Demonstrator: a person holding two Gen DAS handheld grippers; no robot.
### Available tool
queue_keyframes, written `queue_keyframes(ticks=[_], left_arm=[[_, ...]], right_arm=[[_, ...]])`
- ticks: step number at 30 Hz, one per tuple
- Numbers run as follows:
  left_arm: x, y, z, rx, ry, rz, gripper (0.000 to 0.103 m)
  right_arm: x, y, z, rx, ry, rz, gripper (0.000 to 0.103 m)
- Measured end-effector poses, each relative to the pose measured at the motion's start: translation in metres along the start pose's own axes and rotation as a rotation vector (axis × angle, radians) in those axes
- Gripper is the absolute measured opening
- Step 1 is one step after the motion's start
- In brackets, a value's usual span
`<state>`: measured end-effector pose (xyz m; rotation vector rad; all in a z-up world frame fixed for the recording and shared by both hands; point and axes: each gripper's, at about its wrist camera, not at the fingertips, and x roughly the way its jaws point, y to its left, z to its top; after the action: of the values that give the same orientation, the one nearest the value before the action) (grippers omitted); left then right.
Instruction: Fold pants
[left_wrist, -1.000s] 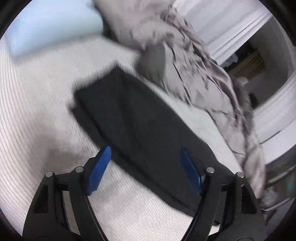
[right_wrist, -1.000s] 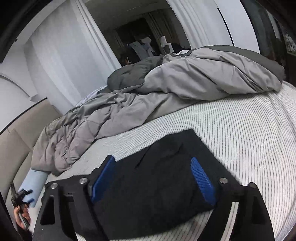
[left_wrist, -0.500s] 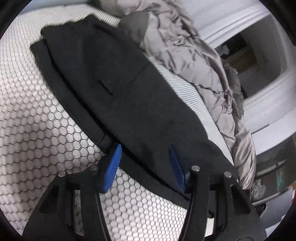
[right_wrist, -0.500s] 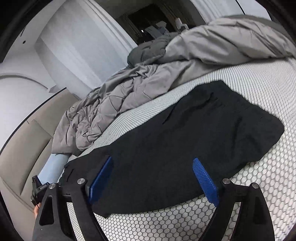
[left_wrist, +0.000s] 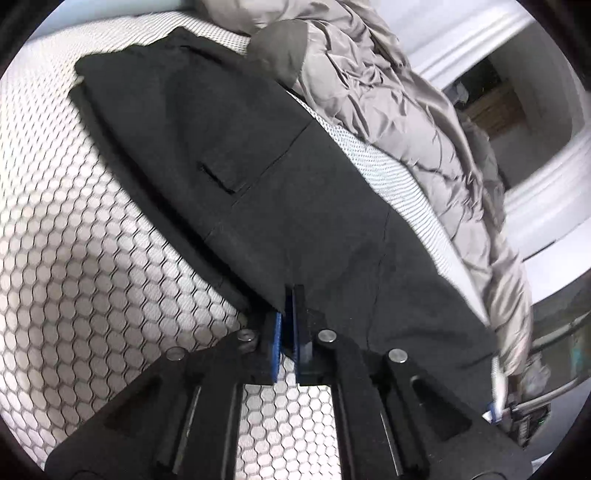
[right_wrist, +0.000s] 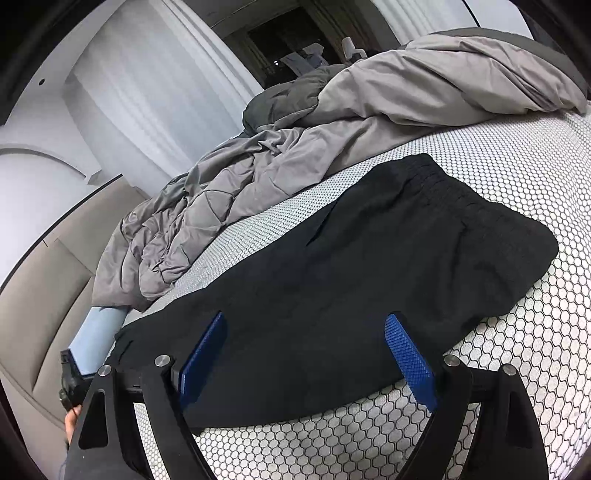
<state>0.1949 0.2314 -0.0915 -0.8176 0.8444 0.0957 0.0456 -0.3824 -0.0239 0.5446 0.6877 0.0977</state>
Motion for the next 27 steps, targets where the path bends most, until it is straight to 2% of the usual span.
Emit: queue_keyframes(ticks=[2,4,6,9,16,18,21,25,26,27], left_arm=[[-0.011,0.005,-0.001,-0.025,0.010,-0.010,0.006],[-0.024,0.011,-0.004,-0.030,-0.003,-0.015,0.016],[-0.031,0.017,-0.006,-0.041,-0.007,-0.020,0.037],[-0.027,0.026,-0.004,-0.050,0.016,-0.036,0.040],[0.005,0.037,0.019,-0.175,0.017,-0.059,0.039],[0.007,0.039,0.021,-0.193,-0.013,-0.047,0.017],[0.005,0.040,0.019,-0.197,-0.036,-0.063,0.011],[-0.005,0.025,0.019,-0.109,-0.072,-0.021,0.010],[-0.006,0.023,0.019,-0.112,-0.074,-0.021,0.009],[-0.008,0.023,0.018,-0.116,-0.074,-0.021,0.008]], right_arm=[[-0.002,-0.002,0.001,-0.003,0.001,-0.014,0.089],[-0.004,-0.008,0.001,0.009,-0.002,-0.030,0.089],[-0.008,-0.018,0.002,0.045,-0.009,-0.044,0.089],[-0.014,-0.037,0.004,0.115,-0.016,-0.050,0.089],[-0.013,-0.061,0.008,0.230,0.000,-0.055,0.089],[-0.012,-0.066,0.007,0.249,0.011,-0.066,0.089],[-0.011,-0.077,0.007,0.293,0.020,-0.061,0.089],[0.000,-0.093,0.011,0.316,0.032,-0.040,0.089],[0.007,-0.100,0.014,0.347,0.028,-0.029,0.087],[0.012,-0.105,0.017,0.369,0.017,-0.021,0.080]])
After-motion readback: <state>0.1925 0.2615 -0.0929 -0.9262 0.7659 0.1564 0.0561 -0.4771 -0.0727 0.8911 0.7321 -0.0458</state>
